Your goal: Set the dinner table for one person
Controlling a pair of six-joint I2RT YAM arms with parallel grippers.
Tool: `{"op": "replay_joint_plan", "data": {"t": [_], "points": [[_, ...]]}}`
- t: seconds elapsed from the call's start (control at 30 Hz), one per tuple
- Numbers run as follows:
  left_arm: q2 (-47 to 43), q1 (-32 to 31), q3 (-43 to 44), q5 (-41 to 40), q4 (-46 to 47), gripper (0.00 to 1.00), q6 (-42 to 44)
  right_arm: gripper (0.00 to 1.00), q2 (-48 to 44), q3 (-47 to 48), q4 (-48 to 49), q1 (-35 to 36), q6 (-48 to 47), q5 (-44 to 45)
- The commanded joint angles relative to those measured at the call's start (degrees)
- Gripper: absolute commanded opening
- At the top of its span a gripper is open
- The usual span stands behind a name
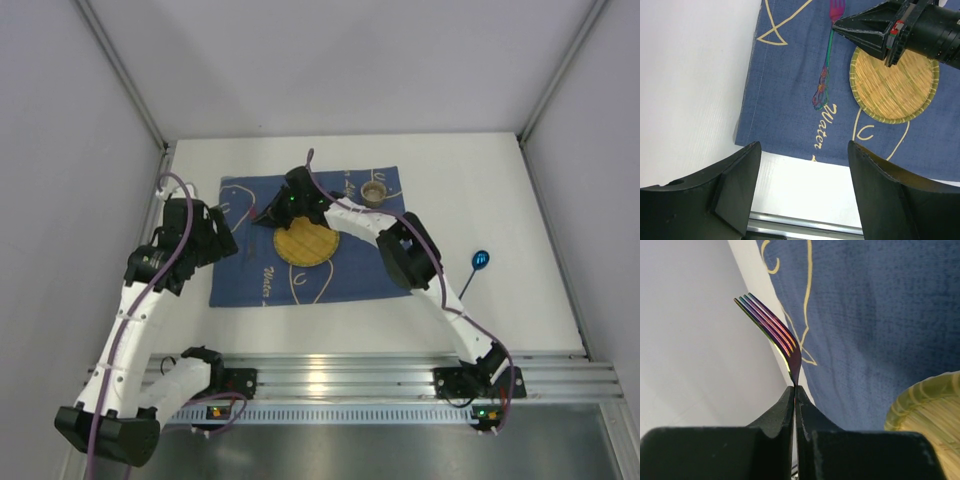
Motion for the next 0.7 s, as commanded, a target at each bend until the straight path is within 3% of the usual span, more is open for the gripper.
{"op": "replay_joint_plan", "data": {"t": [0.0, 0.23, 0.27, 0.4, 0.67], "points": [[-1.5, 0.3, 2.1, -1.3, -2.0, 0.75, -0.3, 0.00, 0.9, 0.8, 1.1, 2.1, -1.1, 1.6], [-0.2, 0.3, 2.8, -0.6, -1.2, 0.75, 0.3, 0.00, 2.1, 1.9, -2.6, 2.3, -4.3, 1.2], [0.2, 0.3, 2.8, -0.5, -1.0, 0.75, 0.4, 0.02, 2.2, 1.9, -2.9, 2.4, -4.9, 1.0], [0.8, 0.3, 2.8, -0.2, 0.3, 0.75, 0.7, 0.28, 2.1, 2.0, -4.0, 2.3, -6.2, 0.1], [2.3, 0.3, 2.9, 0.6, 2.6, 0.75, 1.6, 0.37, -0.4, 4.1, -5.1, 2.1, -7.5, -0.5]]}}
